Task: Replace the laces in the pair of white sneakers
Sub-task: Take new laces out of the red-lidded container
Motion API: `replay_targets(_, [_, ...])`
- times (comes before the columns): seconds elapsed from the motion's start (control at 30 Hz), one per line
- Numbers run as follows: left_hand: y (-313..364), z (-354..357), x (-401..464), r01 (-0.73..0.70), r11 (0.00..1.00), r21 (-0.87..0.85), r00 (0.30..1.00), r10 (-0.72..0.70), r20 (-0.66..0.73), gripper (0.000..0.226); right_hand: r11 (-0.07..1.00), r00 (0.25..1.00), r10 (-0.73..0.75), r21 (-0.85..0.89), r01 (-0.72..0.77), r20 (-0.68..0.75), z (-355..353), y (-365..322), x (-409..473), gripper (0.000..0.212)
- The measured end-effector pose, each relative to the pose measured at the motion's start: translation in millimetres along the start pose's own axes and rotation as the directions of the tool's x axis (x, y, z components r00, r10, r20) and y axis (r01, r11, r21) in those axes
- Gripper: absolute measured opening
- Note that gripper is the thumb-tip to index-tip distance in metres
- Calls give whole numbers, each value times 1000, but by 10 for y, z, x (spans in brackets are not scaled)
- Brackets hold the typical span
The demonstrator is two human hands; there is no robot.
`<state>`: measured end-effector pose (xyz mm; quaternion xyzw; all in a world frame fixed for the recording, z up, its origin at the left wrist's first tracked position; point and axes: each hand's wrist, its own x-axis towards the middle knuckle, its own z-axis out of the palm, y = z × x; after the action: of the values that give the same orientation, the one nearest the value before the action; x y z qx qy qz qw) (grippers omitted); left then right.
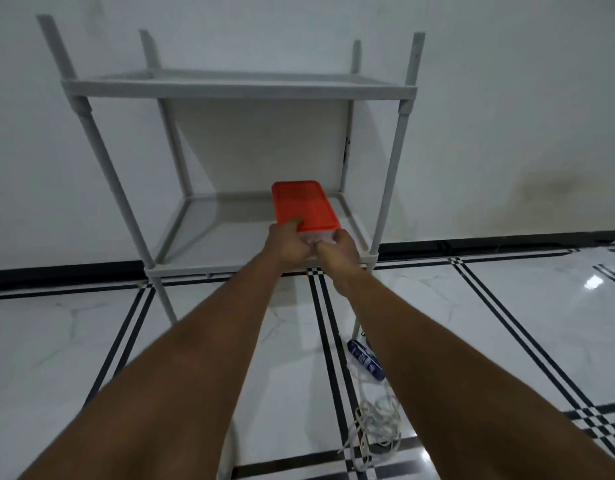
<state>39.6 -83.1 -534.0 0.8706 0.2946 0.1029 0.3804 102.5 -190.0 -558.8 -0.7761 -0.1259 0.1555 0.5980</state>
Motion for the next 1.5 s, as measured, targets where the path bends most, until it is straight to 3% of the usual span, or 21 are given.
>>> replay_targets(0.1, [43,-44,-103,-79,992,-102,987,63,-150,70,992,997,-56,113,60,-44,8,-106,-88,34])
replay_targets(0.23, [170,-262,-432,-249,960,-127,923,196,-331,35,977,983,-152,135,165,-101,-133,-294,-352,53])
replay_targets(0.4, [400,-643,-928,-357,920,-164,895,286,-343,29,962,972,-230,143,233,-39,-407,-598,-847,68])
replay_targets(0.53, [504,-917,-1343,-335,925,-178,908,266,-324,27,932,936,-352,78,353,-31,-494,-793,-1278,28])
replay_targets(0.63, [471,-1017,-1578,-329,925,-190,917,265,-297,28,929,930,-368,24,368,-26,-552,-820,-1524,20])
replay_targets(0.7, [415,-1059,-1694,-316,932,-179,925,260,-278,28,934,934,-358,10,358,1,-545,-776,-1612,36])
replay_targets(0.77, [341,-1083,-1788,-273,942,-194,941,220,-257,29,942,942,-335,-23,335,-6,-501,-672,-1634,86])
replay_targets(0.83, [264,-1077,-1870,-241,947,-212,952,188,-240,32,944,945,-326,-55,326,-1,-460,-550,-1619,104])
replay_targets(0.97, [182,-984,-1996,-228,944,-237,959,177,-219,35,937,945,-327,-120,328,26,-482,-499,-1719,95])
replay_targets(1.07, [129,-935,-2059,-118,993,-8,969,113,-220,43,911,946,-315,-255,324,76,-458,-393,-1719,88])
replay_targets(1.1, [128,-921,-2081,-126,991,47,969,133,-208,47,894,943,-319,-302,331,91,-455,-400,-1779,82])
replay_targets(1.2, [82,-810,-2132,-185,980,-79,976,174,-130,48,873,939,-292,-351,340,184,-430,-397,-2005,49])
replay_targets(1.27, [-6,-719,-2130,-182,982,-47,978,176,-114,49,863,938,-258,-381,332,232,-409,-302,-2069,32])
replay_targets(1.5, [-569,-304,-2024,-145,979,145,986,132,100,47,825,937,-142,-486,291,320,-336,375,-2121,27])
